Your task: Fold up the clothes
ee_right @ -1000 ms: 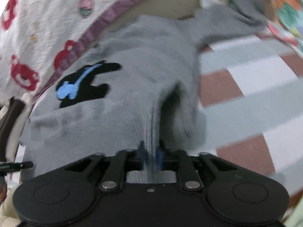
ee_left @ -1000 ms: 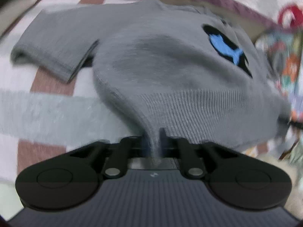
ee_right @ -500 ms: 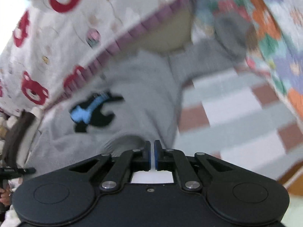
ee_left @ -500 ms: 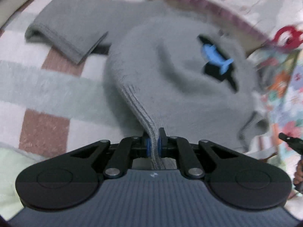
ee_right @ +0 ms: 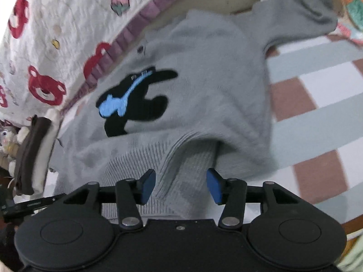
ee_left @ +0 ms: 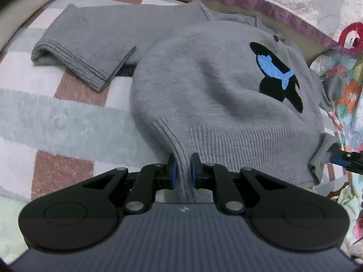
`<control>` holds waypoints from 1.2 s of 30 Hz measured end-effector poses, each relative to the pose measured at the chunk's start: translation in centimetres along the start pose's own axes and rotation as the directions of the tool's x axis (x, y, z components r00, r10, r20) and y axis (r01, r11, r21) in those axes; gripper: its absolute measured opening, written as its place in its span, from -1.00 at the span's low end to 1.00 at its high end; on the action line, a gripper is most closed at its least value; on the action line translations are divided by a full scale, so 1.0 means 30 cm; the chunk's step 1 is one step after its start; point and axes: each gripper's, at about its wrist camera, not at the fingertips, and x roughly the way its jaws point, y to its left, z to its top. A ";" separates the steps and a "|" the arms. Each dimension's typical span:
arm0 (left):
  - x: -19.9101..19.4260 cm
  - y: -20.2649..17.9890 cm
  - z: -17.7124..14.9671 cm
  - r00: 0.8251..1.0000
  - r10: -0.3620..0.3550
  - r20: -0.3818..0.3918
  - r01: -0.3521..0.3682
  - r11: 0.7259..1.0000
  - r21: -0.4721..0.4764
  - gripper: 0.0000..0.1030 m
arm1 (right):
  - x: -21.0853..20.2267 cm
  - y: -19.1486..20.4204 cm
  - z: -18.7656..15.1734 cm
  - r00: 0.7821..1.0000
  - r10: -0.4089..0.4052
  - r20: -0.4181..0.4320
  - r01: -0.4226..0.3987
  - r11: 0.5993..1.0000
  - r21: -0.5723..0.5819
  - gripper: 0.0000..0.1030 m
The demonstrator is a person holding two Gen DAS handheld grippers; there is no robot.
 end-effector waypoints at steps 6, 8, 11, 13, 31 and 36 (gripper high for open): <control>-0.007 0.029 0.008 1.000 0.003 0.017 -0.003 1.000 -0.003 -0.72 | 0.096 0.024 0.047 0.989 -0.148 -0.023 0.149 0.985 0.081 0.21; -0.008 0.040 0.008 1.000 -0.002 0.013 0.002 1.000 -0.010 -0.71 | 0.119 0.022 0.059 0.979 -0.202 -0.030 0.204 0.974 0.100 0.28; 0.004 0.063 0.007 0.998 -0.052 -0.028 0.050 0.997 -0.051 -0.60 | 0.148 0.014 0.058 0.974 -0.225 -0.037 0.227 0.967 0.113 0.30; 0.030 0.081 0.000 0.990 -0.120 -0.076 0.112 0.988 -0.105 -0.45 | 0.160 0.011 0.052 0.972 -0.232 -0.039 0.235 0.965 0.120 0.31; 0.081 0.016 0.019 0.998 -0.062 -0.012 0.061 0.998 -0.005 -0.31 | -0.077 0.007 0.036 0.983 -0.105 0.149 0.108 0.994 -0.011 -0.66; 0.082 0.000 0.020 0.999 -0.051 -0.019 0.052 0.998 0.021 -0.34 | -0.114 -0.050 -0.054 0.985 -0.157 0.076 0.159 0.987 -0.020 -0.66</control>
